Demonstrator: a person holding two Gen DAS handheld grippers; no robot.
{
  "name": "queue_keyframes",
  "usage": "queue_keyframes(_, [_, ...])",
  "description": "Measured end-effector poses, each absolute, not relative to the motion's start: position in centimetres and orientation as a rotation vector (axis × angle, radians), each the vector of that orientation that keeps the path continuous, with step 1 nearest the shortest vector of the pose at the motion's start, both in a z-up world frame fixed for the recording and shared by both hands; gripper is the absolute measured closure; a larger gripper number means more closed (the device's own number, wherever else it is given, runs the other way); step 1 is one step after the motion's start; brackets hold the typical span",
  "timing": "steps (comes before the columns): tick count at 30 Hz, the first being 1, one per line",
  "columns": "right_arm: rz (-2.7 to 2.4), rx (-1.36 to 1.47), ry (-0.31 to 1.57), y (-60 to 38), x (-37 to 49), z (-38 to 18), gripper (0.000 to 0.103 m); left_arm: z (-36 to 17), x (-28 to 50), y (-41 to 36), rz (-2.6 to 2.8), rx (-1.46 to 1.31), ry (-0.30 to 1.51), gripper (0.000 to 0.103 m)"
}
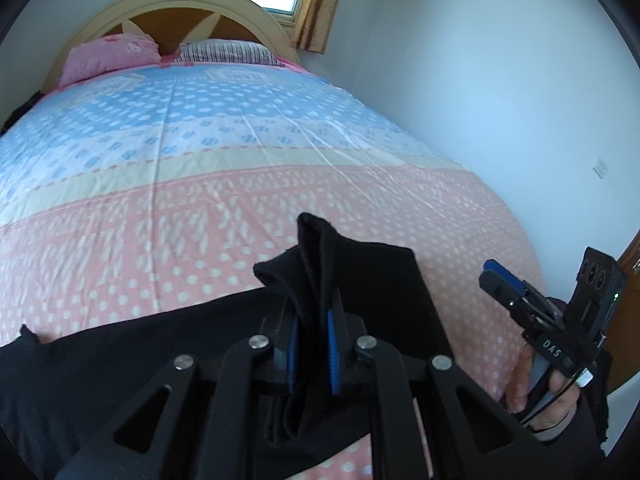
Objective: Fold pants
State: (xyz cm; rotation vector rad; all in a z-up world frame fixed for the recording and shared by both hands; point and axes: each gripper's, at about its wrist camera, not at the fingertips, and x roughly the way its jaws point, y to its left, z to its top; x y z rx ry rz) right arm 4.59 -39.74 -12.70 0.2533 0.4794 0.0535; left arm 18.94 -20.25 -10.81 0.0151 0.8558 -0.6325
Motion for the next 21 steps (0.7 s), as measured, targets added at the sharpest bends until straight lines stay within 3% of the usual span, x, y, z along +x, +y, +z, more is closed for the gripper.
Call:
queue_keyframes(10, [0.066, 0.184, 0.499, -38.3, 4.8, -13.2, 0.052, -11.3, 17.9, -17.5, -0.580, 0.051, 0.801, 0.090])
queue_keyframes(21, [0.072, 0.127, 0.511, -37.0, 4.9, -13.5, 0.052, -12.0, 18.7, -11.3, -0.519, -0.086, 0.820, 0.091])
